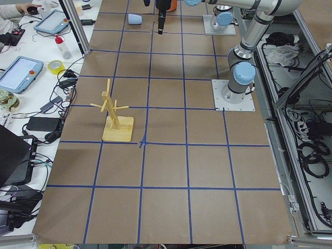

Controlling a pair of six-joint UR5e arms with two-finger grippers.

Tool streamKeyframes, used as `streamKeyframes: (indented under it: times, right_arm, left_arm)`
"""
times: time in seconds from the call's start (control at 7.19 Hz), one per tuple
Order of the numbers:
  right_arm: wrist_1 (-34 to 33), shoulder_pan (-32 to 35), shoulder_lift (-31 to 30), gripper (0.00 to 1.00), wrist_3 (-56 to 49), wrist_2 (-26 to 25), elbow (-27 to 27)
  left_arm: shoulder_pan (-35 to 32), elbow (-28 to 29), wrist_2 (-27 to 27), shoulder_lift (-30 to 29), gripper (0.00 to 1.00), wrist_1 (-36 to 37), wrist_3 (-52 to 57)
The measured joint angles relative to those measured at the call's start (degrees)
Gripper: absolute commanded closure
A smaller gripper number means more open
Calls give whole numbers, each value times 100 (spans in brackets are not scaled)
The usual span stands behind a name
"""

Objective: Flip cup
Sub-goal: 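Lower the right gripper over the upright cup and grasp its rim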

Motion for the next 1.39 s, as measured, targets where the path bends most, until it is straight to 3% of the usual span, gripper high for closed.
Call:
streamKeyframes:
  times: [0.42,0.7,0.83,0.97,1.11,1.39]
  right_arm:
    - [-1459,-177,1199,1,-786,7,99]
    - [-1802,-307,1659,3,-941,47,139]
    - [-1906,-324,1842,14,-988,81,151]
    - [-1949,-328,1943,37,-1028,149,155]
    - [-1951,-325,1980,43,-1041,202,153]
    - [-1906,-247,1904,45,-1091,258,138]
  left_arm:
    - [-2,0,-4,0,0,0,0]
    - [-4,0,-4,0,0,0,0]
    - [-3,0,-4,0,0,0,0]
    - [-2,0,-4,0,0,0,0]
    - [-1,0,-4,0,0,0,0]
    - [-3,0,-4,0,0,0,0]
